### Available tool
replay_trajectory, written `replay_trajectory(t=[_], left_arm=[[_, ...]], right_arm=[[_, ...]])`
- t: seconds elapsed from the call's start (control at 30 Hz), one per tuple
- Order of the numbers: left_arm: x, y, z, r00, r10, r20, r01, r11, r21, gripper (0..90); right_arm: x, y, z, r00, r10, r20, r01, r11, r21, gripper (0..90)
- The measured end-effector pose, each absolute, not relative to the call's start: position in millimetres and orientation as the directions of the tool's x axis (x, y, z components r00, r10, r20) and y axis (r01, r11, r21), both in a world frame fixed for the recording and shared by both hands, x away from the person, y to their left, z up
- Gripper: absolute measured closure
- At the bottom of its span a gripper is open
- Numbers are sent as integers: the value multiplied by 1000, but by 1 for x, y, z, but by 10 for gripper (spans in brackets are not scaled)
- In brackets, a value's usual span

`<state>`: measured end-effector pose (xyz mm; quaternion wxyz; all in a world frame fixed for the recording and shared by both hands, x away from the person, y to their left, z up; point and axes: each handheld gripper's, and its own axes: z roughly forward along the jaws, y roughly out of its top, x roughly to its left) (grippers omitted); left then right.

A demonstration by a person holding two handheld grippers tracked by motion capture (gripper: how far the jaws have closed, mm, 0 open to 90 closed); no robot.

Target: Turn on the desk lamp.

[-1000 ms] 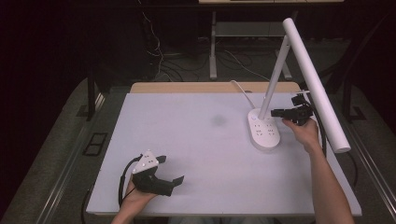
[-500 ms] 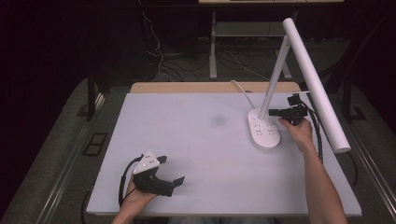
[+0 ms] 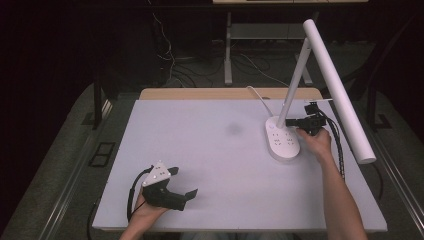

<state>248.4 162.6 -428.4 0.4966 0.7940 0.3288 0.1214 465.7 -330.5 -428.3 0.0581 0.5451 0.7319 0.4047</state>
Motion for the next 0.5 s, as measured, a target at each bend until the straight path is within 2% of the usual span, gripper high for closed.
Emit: replay_trajectory(t=[0.5], left_arm=[[248,162,-429,759,638,-130,399,-298,867,1]], right_arm=[[460,-331,-434,-363,843,398,741,2,672,897]])
